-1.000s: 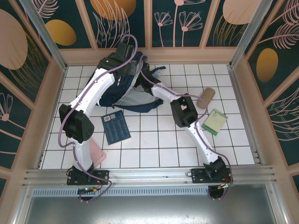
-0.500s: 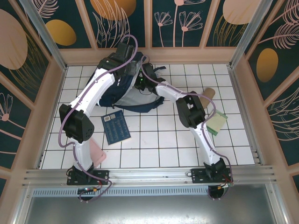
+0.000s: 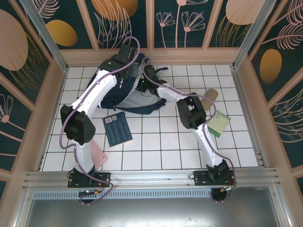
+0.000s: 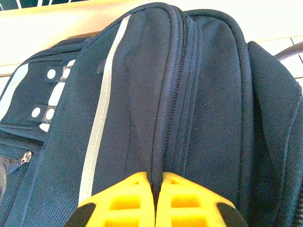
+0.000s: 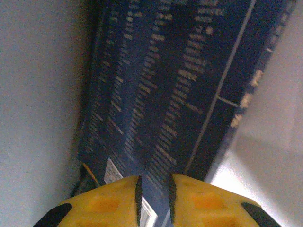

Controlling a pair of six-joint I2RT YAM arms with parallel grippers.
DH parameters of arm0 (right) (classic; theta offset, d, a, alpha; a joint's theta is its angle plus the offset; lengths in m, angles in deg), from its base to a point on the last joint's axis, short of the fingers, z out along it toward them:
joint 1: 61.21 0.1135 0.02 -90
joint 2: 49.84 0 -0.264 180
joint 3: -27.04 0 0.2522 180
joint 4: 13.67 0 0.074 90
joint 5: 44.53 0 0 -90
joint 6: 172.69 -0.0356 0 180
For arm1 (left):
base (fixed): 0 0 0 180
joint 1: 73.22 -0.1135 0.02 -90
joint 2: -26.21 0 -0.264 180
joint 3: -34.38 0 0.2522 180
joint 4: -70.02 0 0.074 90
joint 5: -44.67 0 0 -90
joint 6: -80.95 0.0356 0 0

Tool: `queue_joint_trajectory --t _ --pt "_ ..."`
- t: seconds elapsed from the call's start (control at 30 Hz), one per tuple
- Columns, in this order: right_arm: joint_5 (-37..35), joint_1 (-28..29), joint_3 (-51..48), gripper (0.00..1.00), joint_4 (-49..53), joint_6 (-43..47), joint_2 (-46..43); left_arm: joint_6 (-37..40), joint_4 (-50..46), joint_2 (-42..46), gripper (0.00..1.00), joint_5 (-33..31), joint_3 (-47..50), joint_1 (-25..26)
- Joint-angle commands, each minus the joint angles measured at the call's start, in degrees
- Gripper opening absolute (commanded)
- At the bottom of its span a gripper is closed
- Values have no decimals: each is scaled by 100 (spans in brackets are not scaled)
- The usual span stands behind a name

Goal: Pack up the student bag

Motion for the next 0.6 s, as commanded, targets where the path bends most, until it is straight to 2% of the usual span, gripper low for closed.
queue_joint_trajectory --t 0.0,0.03,0.1,0.23,0.27,0.37,0.47,0.57 --pt "-71 -23 -742 29 -245 305 -909 -16 657 350 3 1 6 22" --pt "-118 -22 -996 30 -333 339 -1128 -30 663 355 4 3 21 22" --pt "-204 -25 -1583 31 -483 435 -1604 -65 661 370 13 9 68 13" --pt "-365 -6 -2583 32 -552 626 -2434 -182 704 525 47 -3 254 13" --pt "-422 0 -2840 32 -558 687 -2641 -235 713 601 52 -32 348 13" --pt "-667 44 -3505 32 -490 908 -3242 -441 760 915 53 -164 740 13" --pt "-1075 95 -4112 32 -297 1056 -3763 -706 855 1317 63 -318 1414 4" --pt "-1631 185 -4733 32 -160 1179 -4306 -1099 987 1972 68 -456 2301 -14"
